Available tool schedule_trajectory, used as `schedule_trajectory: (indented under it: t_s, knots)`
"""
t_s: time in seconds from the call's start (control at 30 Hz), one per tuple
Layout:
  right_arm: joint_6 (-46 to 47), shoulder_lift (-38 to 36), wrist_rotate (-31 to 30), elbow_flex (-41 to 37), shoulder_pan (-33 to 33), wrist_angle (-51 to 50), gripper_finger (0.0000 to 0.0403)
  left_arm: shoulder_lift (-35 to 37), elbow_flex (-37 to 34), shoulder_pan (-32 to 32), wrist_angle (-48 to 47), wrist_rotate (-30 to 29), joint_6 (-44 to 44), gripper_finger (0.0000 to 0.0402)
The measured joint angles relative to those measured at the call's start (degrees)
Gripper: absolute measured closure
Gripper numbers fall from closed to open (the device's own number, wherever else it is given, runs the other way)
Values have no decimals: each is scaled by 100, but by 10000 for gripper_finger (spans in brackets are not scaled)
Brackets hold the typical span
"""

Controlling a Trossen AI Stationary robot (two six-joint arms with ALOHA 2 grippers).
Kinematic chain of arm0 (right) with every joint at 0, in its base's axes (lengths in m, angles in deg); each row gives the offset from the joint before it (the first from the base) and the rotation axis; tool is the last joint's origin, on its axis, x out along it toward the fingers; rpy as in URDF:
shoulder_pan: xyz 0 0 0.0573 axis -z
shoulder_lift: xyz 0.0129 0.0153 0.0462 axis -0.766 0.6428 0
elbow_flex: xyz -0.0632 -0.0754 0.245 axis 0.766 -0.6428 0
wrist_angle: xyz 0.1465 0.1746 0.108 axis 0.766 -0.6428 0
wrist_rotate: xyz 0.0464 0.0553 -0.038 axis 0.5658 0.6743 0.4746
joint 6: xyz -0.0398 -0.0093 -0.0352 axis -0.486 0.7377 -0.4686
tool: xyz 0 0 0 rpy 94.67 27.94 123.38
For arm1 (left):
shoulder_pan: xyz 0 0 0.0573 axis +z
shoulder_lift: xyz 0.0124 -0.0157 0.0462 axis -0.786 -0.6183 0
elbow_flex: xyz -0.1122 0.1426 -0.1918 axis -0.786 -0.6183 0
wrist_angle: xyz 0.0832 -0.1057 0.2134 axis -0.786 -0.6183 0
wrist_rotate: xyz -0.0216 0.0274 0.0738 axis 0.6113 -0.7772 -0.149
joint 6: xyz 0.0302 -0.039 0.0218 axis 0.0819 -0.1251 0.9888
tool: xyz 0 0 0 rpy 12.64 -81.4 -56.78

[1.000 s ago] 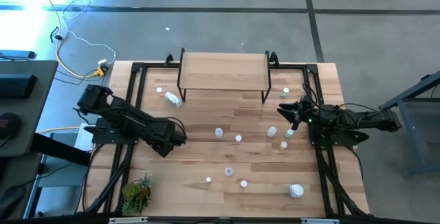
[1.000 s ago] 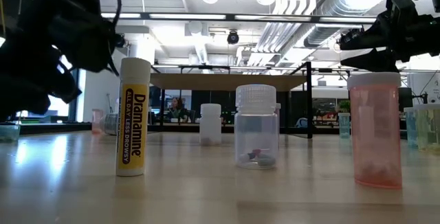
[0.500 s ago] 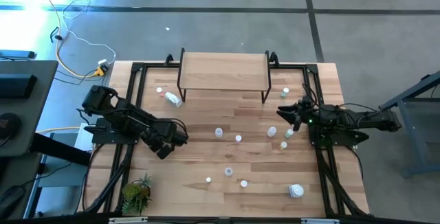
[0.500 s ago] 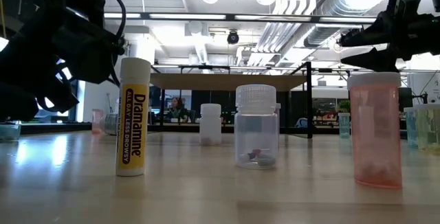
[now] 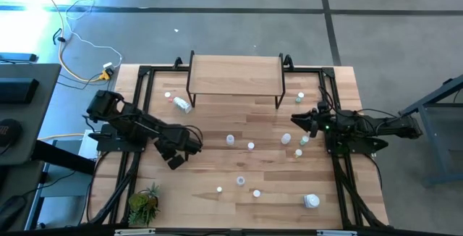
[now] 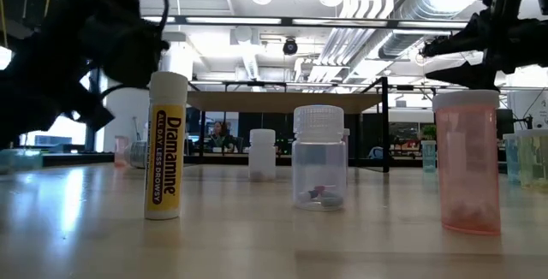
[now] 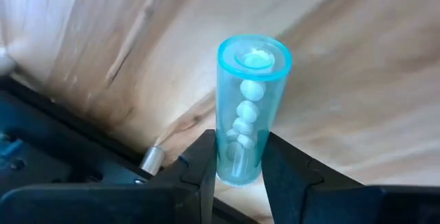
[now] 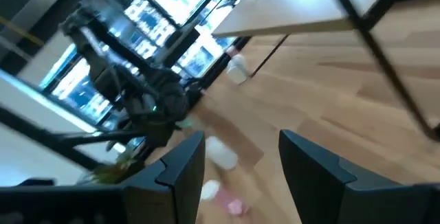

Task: Pick and place medicine bottles onto shelf by color
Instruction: Put the blue pill bottle on the shelf

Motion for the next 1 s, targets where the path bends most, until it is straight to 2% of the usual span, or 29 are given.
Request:
schedule_trajectory:
  t_s: [0.13, 0.33, 0.57, 0.77, 1.0]
  knots:
    - [1, 0, 408, 0, 0, 528, 226, 0, 607, 0, -417, -462, 380, 315]
    - [-30, 0, 584, 0, 0, 1445, 226, 2, 1727, 0, -1251, -1529, 1145, 315]
    - [-140, 0, 719, 1, 0, 2008, 226, 7, 2848, 2, -1472, -2846, 2259, 315]
    - [-606, 187, 723, 465, 0, 1939, 226, 9, 3461, 4, -1470, -3742, 3221, 315]
    - [-928, 1091, 836, 1500, 0, 1212, 226, 9, 3840, 4, -1463, -4527, 4374, 315]
